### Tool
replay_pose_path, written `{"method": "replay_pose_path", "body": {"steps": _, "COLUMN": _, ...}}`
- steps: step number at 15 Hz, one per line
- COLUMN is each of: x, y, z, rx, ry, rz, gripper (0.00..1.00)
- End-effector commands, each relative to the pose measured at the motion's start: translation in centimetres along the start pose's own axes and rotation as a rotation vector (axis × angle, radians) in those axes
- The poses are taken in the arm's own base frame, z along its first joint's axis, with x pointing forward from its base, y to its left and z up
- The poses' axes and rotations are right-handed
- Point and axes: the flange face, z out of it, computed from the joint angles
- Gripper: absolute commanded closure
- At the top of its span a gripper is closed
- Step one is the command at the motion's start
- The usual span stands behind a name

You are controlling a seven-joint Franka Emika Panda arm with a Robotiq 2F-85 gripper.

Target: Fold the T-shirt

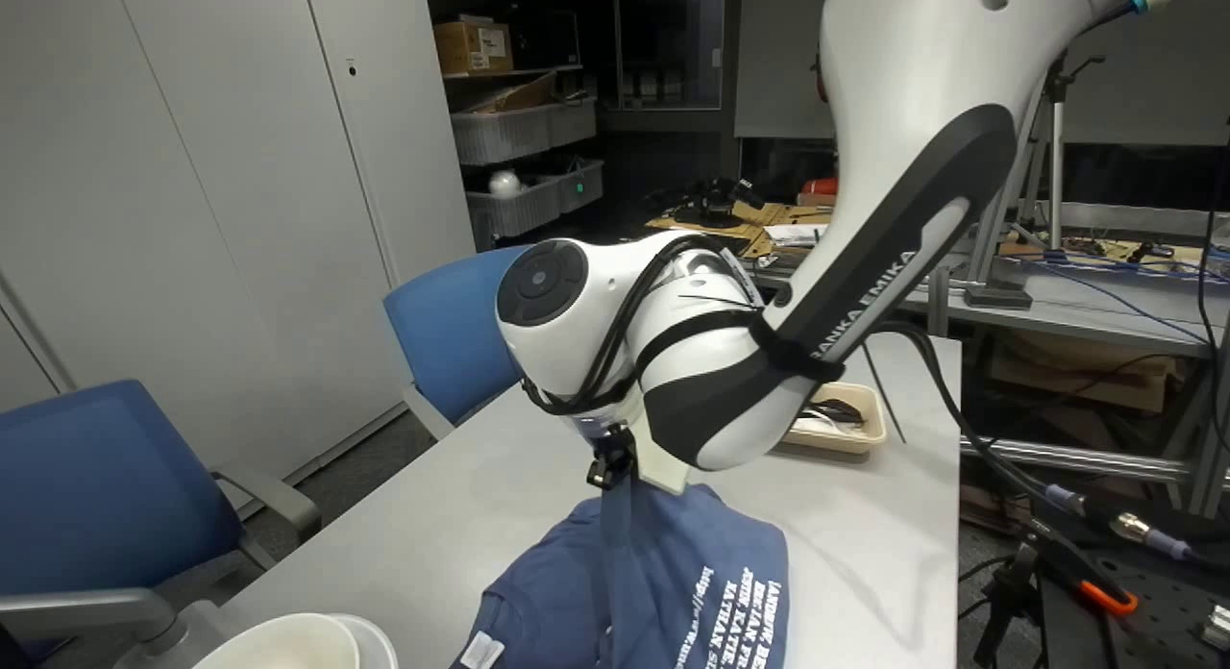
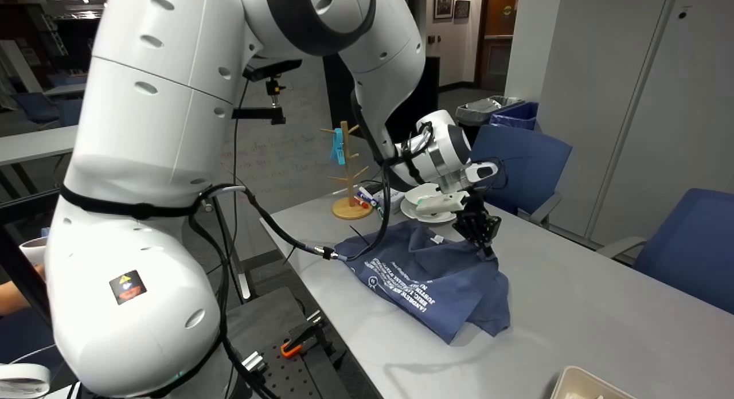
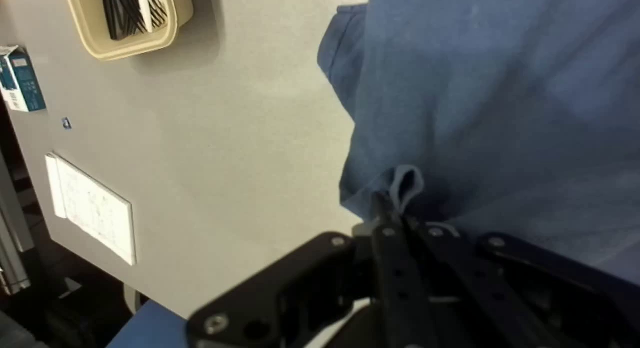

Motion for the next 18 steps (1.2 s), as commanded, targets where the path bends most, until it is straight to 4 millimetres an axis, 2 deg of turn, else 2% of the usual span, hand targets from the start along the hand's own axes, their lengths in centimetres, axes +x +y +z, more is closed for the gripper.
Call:
{"method": "replay_pose_path", "body": {"steps": 1, "x": 2.7, "y": 1.1, "z": 0.8, "rx": 0.001, "ry": 0.063, "rz": 0.175, "gripper": 0.99}}
{"method": "replay_pose_path", "body": {"steps": 6, "x": 4.0, "y": 1.9, "z": 2.0, "rx": 0.003, "ry": 0.082, "rz": 0.315, "gripper": 0.99}}
{"method": "replay_pose_path", "body": {"steps": 7, "x": 4.0, "y": 1.7, "z": 2.1, "rx": 0.01, "ry": 0.071, "rz": 0.33, "gripper": 0.79}}
{"method": "replay_pose_path", "body": {"steps": 8, "x": 3.7, "y": 1.5, "z": 2.2, "rx": 0.017, "ry": 0.057, "rz": 0.318, "gripper": 0.71}}
{"method": "replay_pose_path", "body": {"steps": 15, "x": 1.7, "y": 0.4, "z": 0.8, "rx": 0.067, "ry": 0.079, "rz": 0.254, "gripper": 0.19}}
{"method": "replay_pose_path", "body": {"steps": 17, "x": 0.0, "y": -0.9, "z": 0.3, "rx": 0.126, "ry": 0.041, "rz": 0.202, "gripper": 0.04}}
{"method": "replay_pose_path", "body": {"steps": 18, "x": -1.2, "y": -1.8, "z": 0.0, "rx": 0.154, "ry": 0.011, "rz": 0.162, "gripper": 0.0}}
